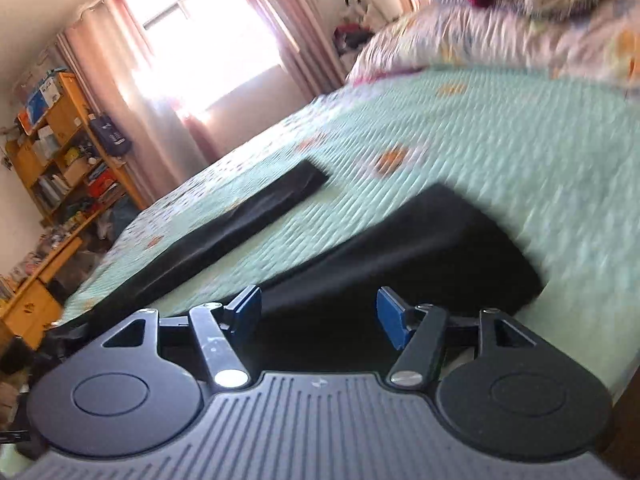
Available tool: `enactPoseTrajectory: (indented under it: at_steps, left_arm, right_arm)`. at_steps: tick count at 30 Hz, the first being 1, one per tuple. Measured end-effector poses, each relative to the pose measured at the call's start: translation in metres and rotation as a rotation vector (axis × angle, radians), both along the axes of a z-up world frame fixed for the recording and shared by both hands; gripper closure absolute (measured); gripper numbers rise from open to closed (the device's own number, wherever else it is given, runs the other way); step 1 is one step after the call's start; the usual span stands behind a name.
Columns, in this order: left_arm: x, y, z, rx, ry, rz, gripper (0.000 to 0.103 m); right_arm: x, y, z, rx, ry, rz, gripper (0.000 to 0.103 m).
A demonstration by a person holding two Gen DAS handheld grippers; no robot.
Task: Fold clothes
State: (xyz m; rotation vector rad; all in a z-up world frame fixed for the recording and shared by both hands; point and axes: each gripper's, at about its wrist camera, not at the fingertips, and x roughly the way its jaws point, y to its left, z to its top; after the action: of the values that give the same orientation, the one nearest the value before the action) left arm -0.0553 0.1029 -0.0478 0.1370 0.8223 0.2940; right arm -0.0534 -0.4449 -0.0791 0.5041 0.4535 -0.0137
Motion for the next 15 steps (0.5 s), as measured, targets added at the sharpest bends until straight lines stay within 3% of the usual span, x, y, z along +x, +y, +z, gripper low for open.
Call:
enactPoseTrajectory:
  at_steps: [4, 8, 15]
  left_arm:
    - [0.012, -0.039, -0.005, 0.042, 0.029, -0.058, 0.028]
    - [0.027, -0.078, -0.012, 0.059, 0.067, -0.116, 0.028]
    - [0.048, -0.124, -0.017, 0.076, 0.058, -0.194, 0.025]
  right_arm:
    - [0.016, -0.036, 0.001, -0.073, -0.028, -0.02, 0.037]
    - [0.037, -0.063, -0.005, -0.009, 0.008, 0.051, 0.037]
    - [0.074, -0.108, -0.018, 0.107, 0.072, 0.183, 0.038]
